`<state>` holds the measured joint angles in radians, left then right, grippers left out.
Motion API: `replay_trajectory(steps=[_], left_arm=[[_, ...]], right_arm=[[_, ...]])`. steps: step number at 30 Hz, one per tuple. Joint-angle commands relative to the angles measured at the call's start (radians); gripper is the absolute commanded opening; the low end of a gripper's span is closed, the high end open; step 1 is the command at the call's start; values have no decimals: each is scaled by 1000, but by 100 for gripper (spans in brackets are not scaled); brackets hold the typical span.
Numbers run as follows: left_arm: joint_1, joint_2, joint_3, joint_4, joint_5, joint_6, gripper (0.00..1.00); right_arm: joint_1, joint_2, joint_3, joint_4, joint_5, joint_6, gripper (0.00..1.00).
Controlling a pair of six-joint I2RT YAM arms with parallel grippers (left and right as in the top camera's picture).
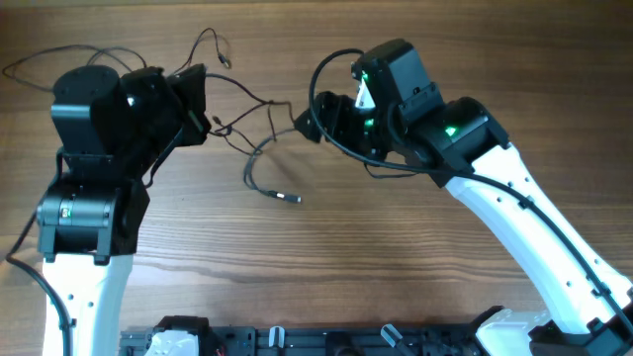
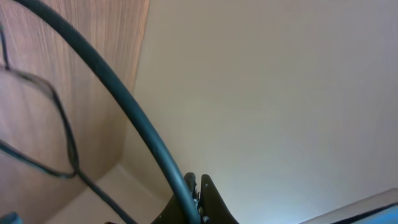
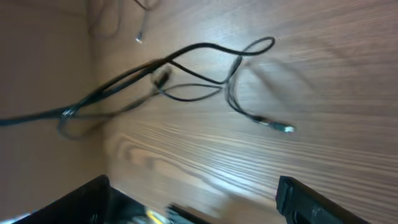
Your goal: Untangle cables
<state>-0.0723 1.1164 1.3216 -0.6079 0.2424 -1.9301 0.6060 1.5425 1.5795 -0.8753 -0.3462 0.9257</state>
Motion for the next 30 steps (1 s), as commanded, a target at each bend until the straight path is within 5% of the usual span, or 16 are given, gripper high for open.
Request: replay_trajectory(steps=[1,9,24,30], left_arm=[[-4,6,14,1,-35,-251,4],[-4,9,14,104,-22,-251,4],[-5,9,14,95,-8,-251,4],[-5,10,14,80,-8,-251,4]], right_arm=[[45,-8,6,79,-40,100,87],[171,34,4,204,232,264,88],[183,146,4,476,246,420,88],[183,218,4,500,283,460,66]])
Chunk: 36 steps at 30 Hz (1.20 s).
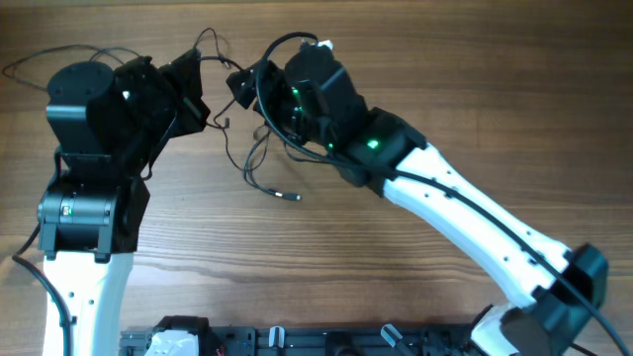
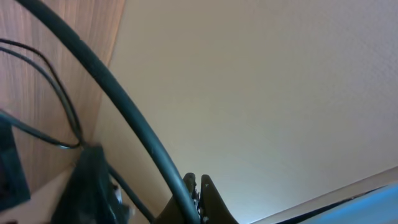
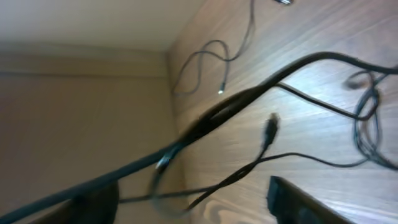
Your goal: Untangle cables
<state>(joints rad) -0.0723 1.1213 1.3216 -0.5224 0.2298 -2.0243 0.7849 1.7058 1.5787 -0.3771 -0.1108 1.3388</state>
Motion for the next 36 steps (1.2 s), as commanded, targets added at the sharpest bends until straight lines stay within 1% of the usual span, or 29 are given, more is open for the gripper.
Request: replay_trajectory(steps=[1,4,5,7,9,11,13,17,19,23,25,26,28,29,30,32,33,34,36], left_arm=[[-5,5,14,-10,5,-157,4],[-5,5,14,-20,5,-157,4],[-4,5,14,-21,5,-157,4],[-4,5,14,-21,5,-157,4],[-4,5,14,-30,4,-157,4],[-1,5,14,-53,1,-157,4],[3,6,14,-106,-35,-156,4],[5,11,14,-222,-150,-156,4],[5,16,14,-278,-209,-154,4],[5,28,14,-384,-357,-153,4],[5,31,14,-414,-380,-152,4],[5,31,14,-419,-380,-131,4],[5,31,14,-386,-372,-49,4],[5,27,14,-364,-366,-22,4],[5,24,14,-347,-365,-21,4],[13,6,14,-285,-368,-21,4],[23,-10,14,-240,-367,-21,4],[34,-24,14,-203,-367,-21,4],[58,-55,14,-124,-366,-21,4]], right_arm=[[4,71,5,2,55,48,62],[4,104,5,-9,74,43,43],[4,112,5,-12,80,26,34],[3,121,5,-34,110,-6,13],[3,119,5,-106,183,-8,4],[0,115,5,-193,253,-3,4],[-11,113,5,-330,348,1,4],[-47,112,5,-613,478,34,4],[-68,112,5,-721,523,16,4],[-97,112,5,-869,616,-5,4],[-106,112,5,-898,646,-5,4],[-110,112,5,-903,649,-5,4],[-115,112,5,-903,649,-15,4],[-116,112,5,-905,657,-31,4],[-117,112,5,-917,673,-37,4],[-124,112,5,-993,723,37,5],[-136,112,5,-1051,748,112,8],[-148,112,5,-1086,762,158,10],[-189,112,5,-1160,782,243,10]])
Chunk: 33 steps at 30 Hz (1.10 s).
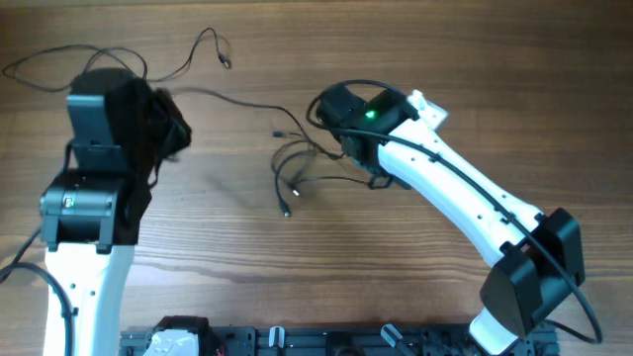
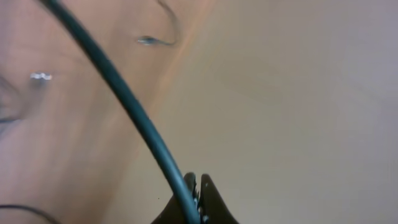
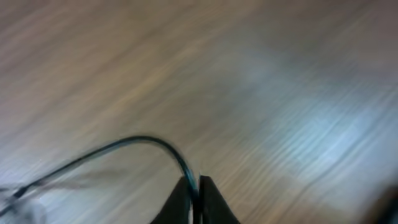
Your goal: Untangle cables
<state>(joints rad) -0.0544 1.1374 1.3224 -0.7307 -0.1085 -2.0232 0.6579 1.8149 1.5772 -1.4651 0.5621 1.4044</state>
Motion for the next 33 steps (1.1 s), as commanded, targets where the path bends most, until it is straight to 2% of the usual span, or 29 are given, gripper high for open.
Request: replay_trajectory(steps=[1,3,9,13,17,19,23,26,28,29,31,32,33], left_arm=[[51,-87,13,121,-27,-22,4],[68,-115,13,191,-27,-22,4],[92,-157,13,358,-27,-22,4],[121,-158,13,449,-28,-23,4],[151,-158,13,550,-28,-24,4],[174,-159,13,588,-28,-26,4],[217,-165,13,572,-27,-21,4],[221,-165,13,480,-27,-21,4],[221,-161,13,384,-27,-5,4],[221,-156,13,341,-27,23,4],[221,-140,13,263,-27,97,4],[221,-129,13,230,-27,140,5],[221,-120,13,204,-27,179,7]], right_arm=[[-79,3,6,-77,111,171,8],[-125,3,6,-75,111,129,4],[-216,3,6,-42,110,66,4],[-224,3,6,-17,111,27,5],[-231,3,6,-11,122,34,18],[-248,3,6,-6,121,39,21],[-293,3,6,14,82,37,21],[-323,3,6,32,26,17,22],[-333,3,6,63,-4,-58,37],[-334,3,6,80,-18,-101,56],[-334,3,6,120,-56,-188,88],[-334,3,6,140,-82,-232,100],[-334,3,6,160,-121,-272,100]])
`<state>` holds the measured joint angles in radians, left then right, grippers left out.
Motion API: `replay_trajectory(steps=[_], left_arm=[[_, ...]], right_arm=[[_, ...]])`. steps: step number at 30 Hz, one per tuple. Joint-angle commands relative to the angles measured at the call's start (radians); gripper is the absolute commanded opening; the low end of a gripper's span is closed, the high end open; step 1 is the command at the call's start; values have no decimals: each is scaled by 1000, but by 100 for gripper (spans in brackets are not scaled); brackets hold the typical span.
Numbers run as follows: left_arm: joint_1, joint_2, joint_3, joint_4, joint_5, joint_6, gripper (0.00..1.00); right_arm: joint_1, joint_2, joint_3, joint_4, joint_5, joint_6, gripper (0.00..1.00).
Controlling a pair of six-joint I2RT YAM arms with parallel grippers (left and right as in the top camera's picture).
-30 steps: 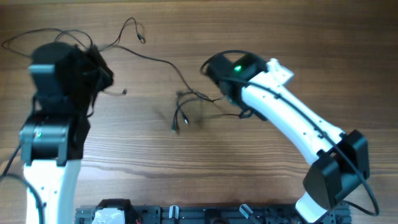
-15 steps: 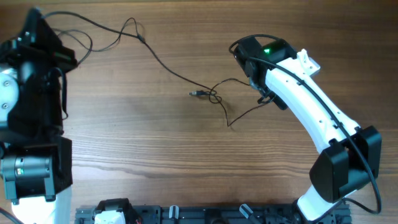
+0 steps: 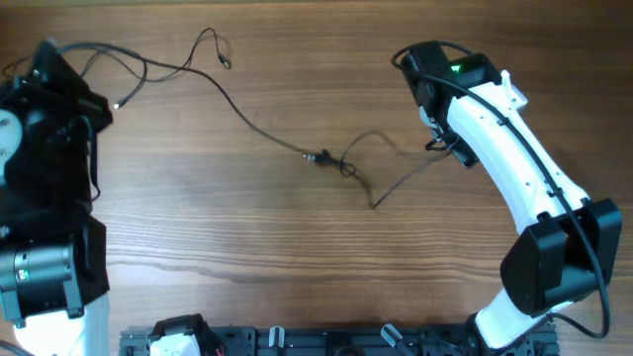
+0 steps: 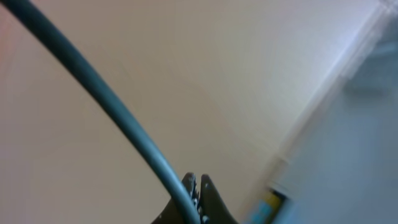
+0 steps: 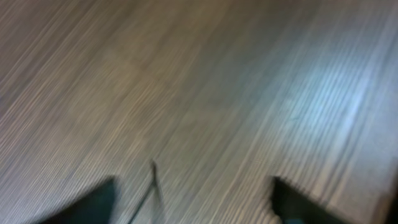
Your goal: Untangle cables
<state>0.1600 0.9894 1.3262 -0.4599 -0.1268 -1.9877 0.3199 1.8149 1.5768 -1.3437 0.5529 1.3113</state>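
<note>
Thin black cables (image 3: 252, 124) lie strung across the wooden table (image 3: 297, 267), from the top left down to a plug and small knot (image 3: 341, 166) in the middle. One strand runs on to a loose end (image 3: 372, 206), and another climbs toward my right gripper (image 3: 447, 146). The right gripper (image 5: 193, 199) is open, its fingers wide apart over the wood, with only a thin cable piece (image 5: 152, 177) on the table between them. At the far left, my left gripper (image 4: 198, 182) is shut on a dark cable (image 4: 106, 106), and its camera faces the wall.
A rail with fixtures (image 3: 297, 341) runs along the table's front edge. My left arm (image 3: 49, 178) fills the left edge and my right arm (image 3: 514, 188) crosses the right side. A free cable end (image 3: 226, 63) lies at the top.
My right gripper has opened and let go of the thin cable, and it now sits further right. The left arm has moved to the far left. The bunch has stretched into a long line.
First both grippers were close together over a tangled bunch at the table's top middle, the left one shut on a cable. The right gripper then reached into the bunch, and later was shut on a thin cable. Now the arms are far apart and the cables spread out.
</note>
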Motion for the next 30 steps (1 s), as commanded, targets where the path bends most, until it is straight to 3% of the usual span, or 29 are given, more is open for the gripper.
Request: replay_trajectory(steps=[1,6,11,14,19,24,27,30], left_arm=[[6,42,9,-97,-8,193,9],[6,129,9,-219,46,472,31],[6,247,9,-341,70,785,45],[6,317,9,-411,71,912,50],[6,451,9,-459,82,1057,61],[6,561,9,-465,82,1121,66],[6,588,9,-481,127,1126,67],[5,590,9,-481,241,1273,67]], right_arm=[[4,3,6,55,-140,-205,100],[4,3,6,158,-342,-401,100],[4,3,6,262,-688,-711,100],[6,3,6,298,-853,-862,100],[19,3,6,302,-955,-985,100],[64,3,5,291,-1159,-1240,100],[128,3,0,293,-1168,-1344,100],[193,3,-1,297,-1098,-1371,100]])
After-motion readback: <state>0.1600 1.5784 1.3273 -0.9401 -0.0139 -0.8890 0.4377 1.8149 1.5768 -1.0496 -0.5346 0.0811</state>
